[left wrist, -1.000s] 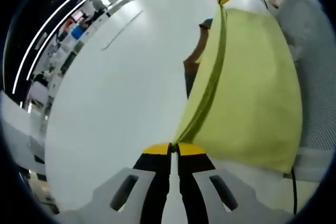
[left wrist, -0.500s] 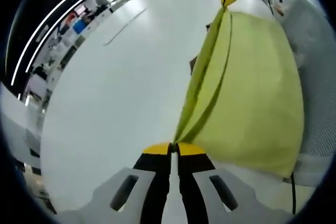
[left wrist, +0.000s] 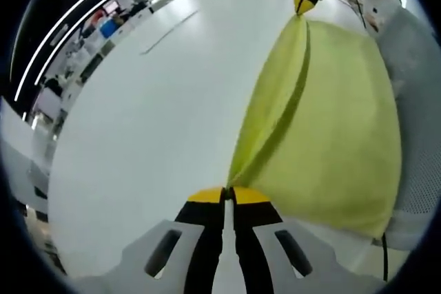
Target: Fold the garment on the visible template until the final outline fits inside the template.
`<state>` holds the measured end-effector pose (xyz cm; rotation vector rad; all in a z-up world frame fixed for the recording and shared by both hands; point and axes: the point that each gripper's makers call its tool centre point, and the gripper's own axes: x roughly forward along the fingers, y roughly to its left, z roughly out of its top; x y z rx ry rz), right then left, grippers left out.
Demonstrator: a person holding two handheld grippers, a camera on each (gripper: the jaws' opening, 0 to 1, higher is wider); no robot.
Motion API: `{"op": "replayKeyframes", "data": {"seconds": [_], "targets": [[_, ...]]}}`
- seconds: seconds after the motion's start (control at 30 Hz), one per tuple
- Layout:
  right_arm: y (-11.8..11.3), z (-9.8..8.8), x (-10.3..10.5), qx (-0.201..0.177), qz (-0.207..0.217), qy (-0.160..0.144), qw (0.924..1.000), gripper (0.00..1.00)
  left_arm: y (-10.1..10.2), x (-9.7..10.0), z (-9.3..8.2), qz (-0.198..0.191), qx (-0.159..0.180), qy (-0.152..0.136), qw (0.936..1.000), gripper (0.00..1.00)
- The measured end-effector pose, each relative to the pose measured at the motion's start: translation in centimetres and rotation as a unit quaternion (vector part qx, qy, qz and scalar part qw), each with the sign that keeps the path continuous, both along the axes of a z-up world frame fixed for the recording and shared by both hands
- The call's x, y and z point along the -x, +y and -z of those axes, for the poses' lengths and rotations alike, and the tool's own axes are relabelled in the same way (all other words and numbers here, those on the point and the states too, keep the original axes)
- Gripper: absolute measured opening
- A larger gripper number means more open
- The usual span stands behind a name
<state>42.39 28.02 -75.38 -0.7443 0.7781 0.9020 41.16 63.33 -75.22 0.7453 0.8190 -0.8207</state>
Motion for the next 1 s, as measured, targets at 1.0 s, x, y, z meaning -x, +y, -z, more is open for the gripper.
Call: {"op": "replayKeyframes", "data": {"seconds": [1.0], "targets": [[0.3, 0.9, -1.2, -0.042, 0.043, 0.044, 0.9972, 0.02, -0.2, -0.8, 0.5, -0.033, 0.018, 0.025, 0.999, 0.0]]}}
